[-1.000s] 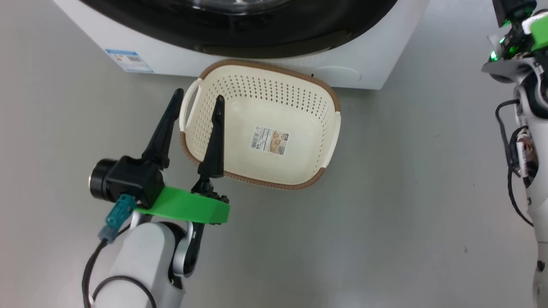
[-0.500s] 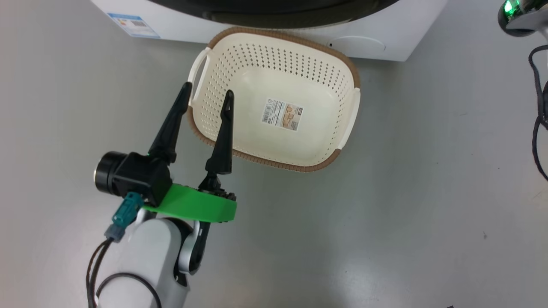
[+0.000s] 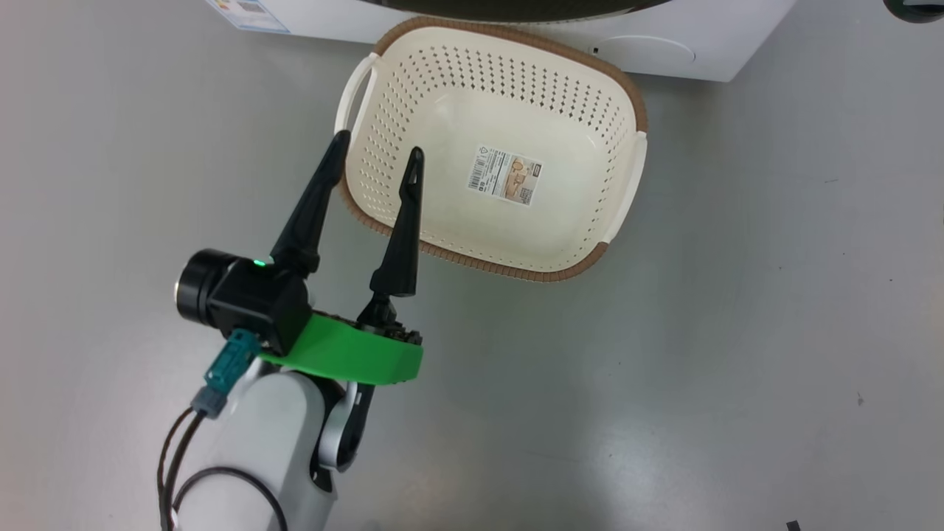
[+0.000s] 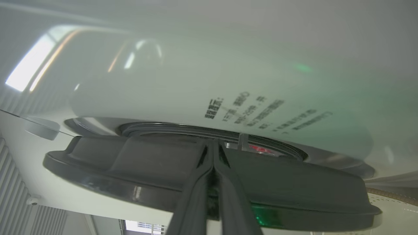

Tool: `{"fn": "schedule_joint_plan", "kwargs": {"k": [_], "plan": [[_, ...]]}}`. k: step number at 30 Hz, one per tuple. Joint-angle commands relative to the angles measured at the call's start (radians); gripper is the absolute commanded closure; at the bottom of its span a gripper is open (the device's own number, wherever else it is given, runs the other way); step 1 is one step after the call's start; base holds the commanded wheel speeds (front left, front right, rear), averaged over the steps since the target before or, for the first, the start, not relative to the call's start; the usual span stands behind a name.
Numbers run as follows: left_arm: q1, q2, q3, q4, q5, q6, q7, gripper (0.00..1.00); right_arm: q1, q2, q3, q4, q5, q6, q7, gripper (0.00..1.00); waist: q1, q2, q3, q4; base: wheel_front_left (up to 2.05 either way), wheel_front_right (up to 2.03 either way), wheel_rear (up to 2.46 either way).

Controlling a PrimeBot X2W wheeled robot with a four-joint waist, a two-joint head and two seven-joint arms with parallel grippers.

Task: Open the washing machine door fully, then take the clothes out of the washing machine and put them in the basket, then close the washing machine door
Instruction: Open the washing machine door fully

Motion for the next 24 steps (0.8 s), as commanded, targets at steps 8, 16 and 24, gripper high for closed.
{"fn": "schedule_joint_plan", "kwargs": {"k": [8, 16, 24], "plan": [[-0.026, 0.020, 0.014, -0.022, -0.005, 0.009, -0.005, 0.00, -0.058, 0.003, 0.032, 0.017, -0.012, 0.001, 0.066, 1.00, 0.0000, 0.0000, 0.012, 0.010, 0.00, 0.00, 0.00], [-0.028, 0.023, 0.012, -0.013, -0.008, 0.008, -0.005, 0.00, -0.038, 0.017, 0.051, 0.003, -0.011, 0.001, 0.114, 1.00, 0.0000, 0.0000, -0.001, -0.005, 0.00, 0.00, 0.00], [-0.025, 0.031, 0.007, 0.004, -0.006, 0.011, -0.005, 0.00, 0.017, 0.043, 0.090, -0.021, -0.022, 0.001, 0.167, 1.00, 0.0000, 0.0000, -0.027, -0.032, 0.00, 0.00, 0.00]]}}
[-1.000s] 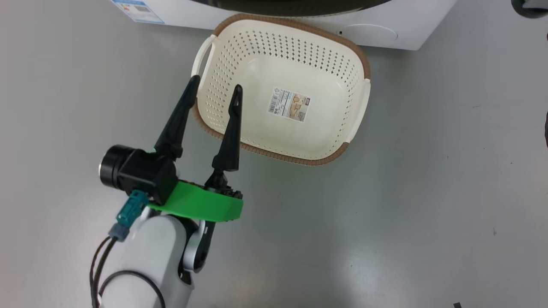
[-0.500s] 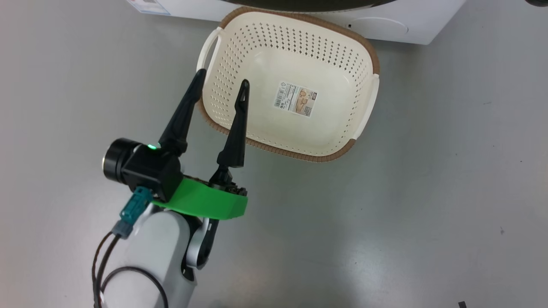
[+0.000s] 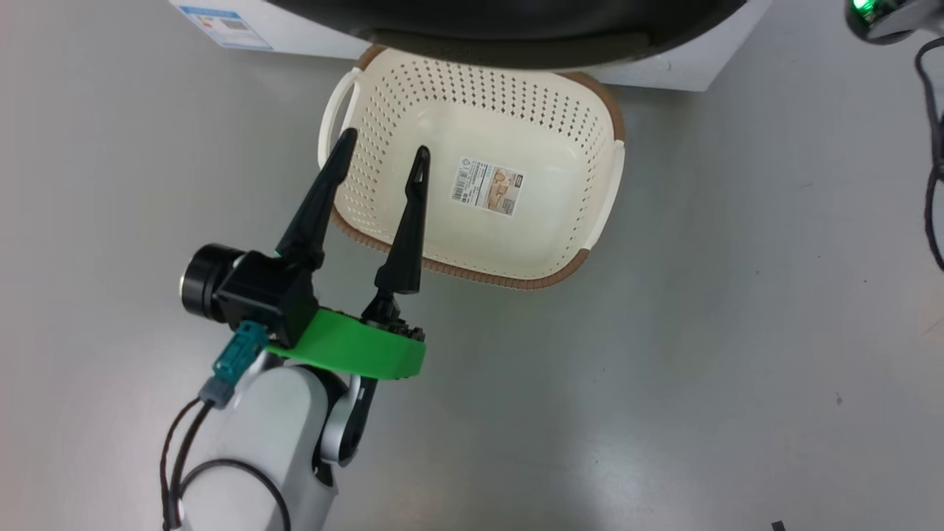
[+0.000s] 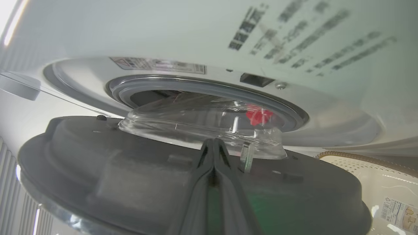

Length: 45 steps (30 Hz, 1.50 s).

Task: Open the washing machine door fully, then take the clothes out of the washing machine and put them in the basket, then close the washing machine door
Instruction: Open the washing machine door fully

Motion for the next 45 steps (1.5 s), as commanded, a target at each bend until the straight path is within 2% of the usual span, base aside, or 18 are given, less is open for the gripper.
{"fn": "schedule_joint_plan", "kwargs": {"k": [1, 20, 25, 29, 30, 31, 37, 45], "plan": [[-0.003, 0.027, 0.026, -0.017, 0.001, 0.008, -0.005, 0.00, 0.027, 0.043, 0.022, -0.036, -0.009, 0.008, 0.020, 1.00, -0.0001, 0.0000, -0.010, -0.009, 0.00, 0.00, 0.00], [0.027, 0.046, 0.027, 0.014, -0.014, 0.018, -0.005, 0.00, 0.122, 0.080, 0.073, -0.052, -0.027, 0.008, 0.083, 1.00, -0.0001, 0.0000, -0.108, -0.034, 0.00, 0.00, 0.00], [0.032, 0.053, 0.026, 0.015, -0.017, 0.021, -0.003, 0.00, 0.131, 0.086, 0.083, -0.037, -0.040, 0.008, 0.080, 1.00, -0.0001, 0.0000, -0.120, -0.041, 0.00, 0.00, 0.00], [0.032, 0.058, 0.024, 0.012, -0.019, 0.022, -0.002, 0.00, 0.136, 0.086, 0.087, -0.041, -0.070, 0.008, 0.036, 1.00, -0.0001, 0.0000, -0.122, -0.053, 0.00, 0.00, 0.00], [0.031, 0.059, 0.024, 0.011, -0.020, 0.022, -0.001, 0.00, 0.138, 0.085, 0.087, -0.046, -0.082, 0.008, 0.014, 0.67, -0.0001, 0.0000, -0.121, -0.056, 0.00, 0.00, 0.00], [0.031, 0.060, 0.024, 0.011, -0.020, 0.023, -0.001, 0.00, 0.141, 0.089, 0.084, -0.050, -0.085, 0.008, -0.004, 0.01, -0.0001, 0.0000, -0.122, -0.061, 0.00, 0.00, 0.00], [0.027, 0.066, 0.027, 0.007, -0.023, 0.030, -0.001, 0.00, 0.180, 0.074, 0.089, -0.123, -0.137, 0.008, -0.110, 0.00, -0.0001, 0.0000, -0.119, -0.086, 0.00, 0.00, 0.00], [0.027, 0.081, 0.034, 0.002, -0.025, 0.041, -0.002, 0.00, 0.264, -0.005, 0.188, -0.274, -0.301, 0.008, -0.363, 0.00, -0.0001, 0.0000, -0.120, -0.122, 0.00, 0.00, 0.00]]}}
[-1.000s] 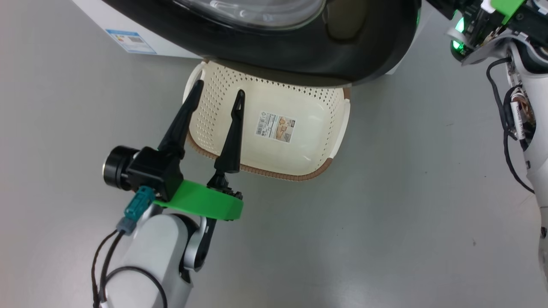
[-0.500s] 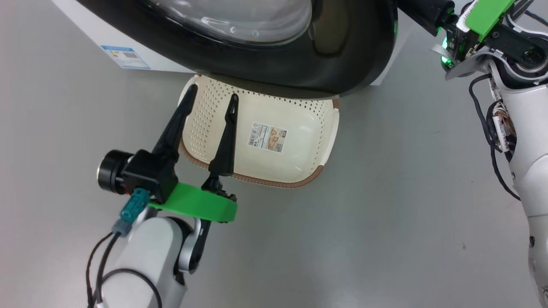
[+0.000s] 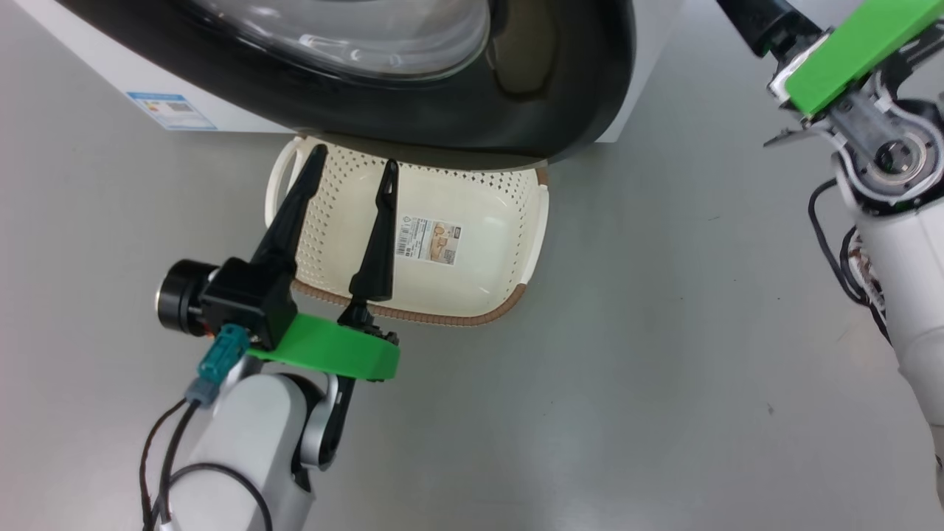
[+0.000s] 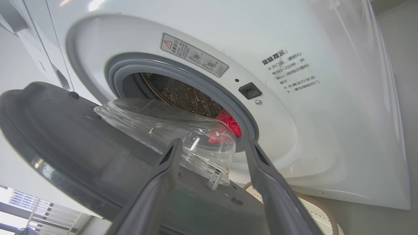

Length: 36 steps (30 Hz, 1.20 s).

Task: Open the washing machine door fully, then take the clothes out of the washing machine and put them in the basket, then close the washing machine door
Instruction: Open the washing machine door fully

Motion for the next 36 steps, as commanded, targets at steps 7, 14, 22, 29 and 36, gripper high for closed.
{"fn": "schedule_joint_plan", "kwargs": {"k": [7, 14, 22, 29, 36], "plan": [[0.021, 0.044, 0.040, -0.036, -0.011, 0.014, -0.003, 0.00, 0.080, -0.105, 0.140, -0.069, -0.207, 0.008, -0.332, 0.00, 0.0000, 0.0000, -0.010, -0.026, 0.00, 0.00, 0.00], [0.045, 0.052, 0.056, -0.050, -0.011, 0.019, -0.004, 0.00, 0.120, -0.156, 0.222, 0.034, -0.457, 0.008, -0.590, 0.00, 0.0000, 0.0000, -0.028, -0.029, 0.00, 0.00, 0.00], [0.064, 0.056, 0.069, -0.059, -0.010, 0.021, -0.005, 0.00, 0.206, -0.103, 0.042, -0.037, -0.754, 0.008, -0.603, 0.00, 0.0000, 0.0000, -0.036, -0.033, 0.00, 0.00, 0.00], [0.078, 0.048, 0.076, -0.078, -0.002, 0.020, -0.005, 0.00, 0.369, -0.007, -0.115, -0.207, -0.984, 0.008, -0.604, 0.00, 0.0000, 0.0000, -0.038, -0.028, 0.00, 0.00, 0.00], [0.091, 0.040, 0.090, -0.086, 0.008, 0.012, -0.005, 0.00, 0.507, 0.072, -0.213, -0.329, -1.111, 0.008, -0.604, 0.00, 0.0000, 0.0000, -0.042, -0.021, 0.00, 0.00, 0.00]]}}
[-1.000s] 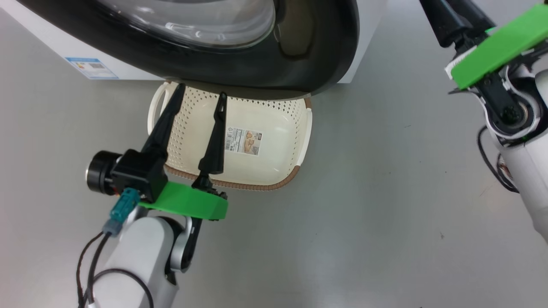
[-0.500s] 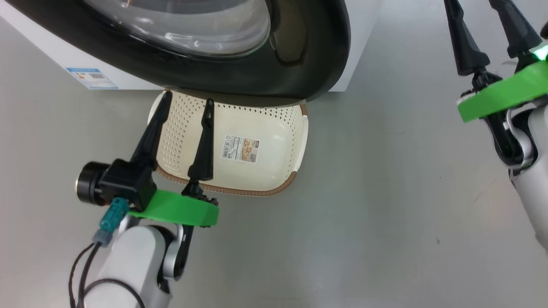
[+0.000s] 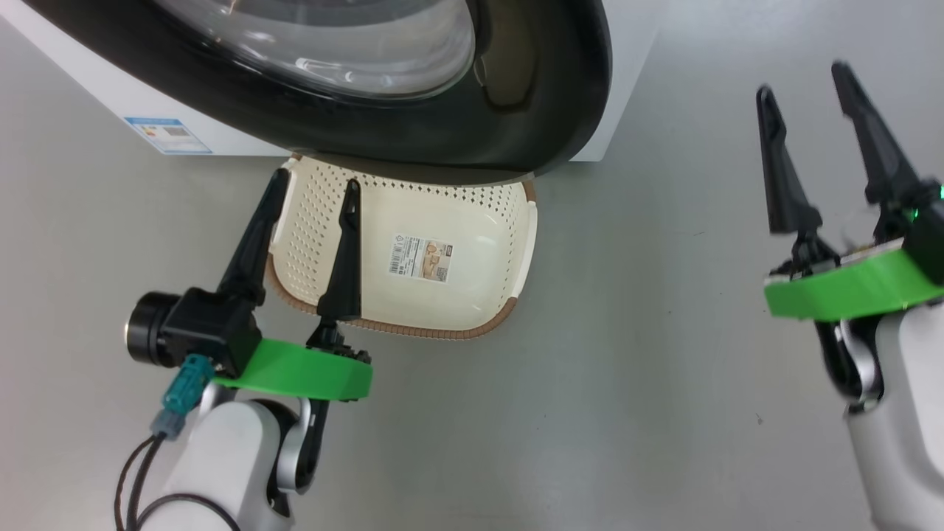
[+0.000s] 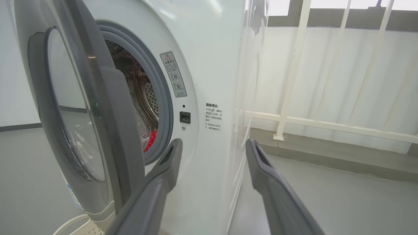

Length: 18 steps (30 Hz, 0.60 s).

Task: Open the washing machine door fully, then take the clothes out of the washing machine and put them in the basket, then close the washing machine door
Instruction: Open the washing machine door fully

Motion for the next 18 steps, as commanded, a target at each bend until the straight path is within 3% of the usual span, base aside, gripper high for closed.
{"fn": "schedule_joint_plan", "kwargs": {"k": [1, 8, 18], "plan": [[0.013, 0.015, 0.037, -0.027, 0.013, -0.005, -0.005, 0.00, 0.038, 0.017, 0.004, -0.040, -0.008, 0.005, -0.005, 0.00, 0.0000, 0.0000, -0.001, 0.001, 0.00, 0.00, 0.00], [0.020, 0.006, 0.052, -0.039, 0.027, -0.010, -0.005, 0.00, 0.144, 0.083, -0.039, -0.121, -0.004, 0.005, -0.005, 0.00, 0.0000, 0.0000, 0.007, -0.005, 0.00, 0.00, 0.00], [0.022, -0.006, 0.074, -0.038, 0.044, -0.023, -0.005, 0.00, 0.181, 0.098, -0.033, -0.139, -0.004, 0.005, -0.005, 0.00, 0.0000, 0.0000, 0.013, -0.017, 0.00, 0.00, 0.00]]}}
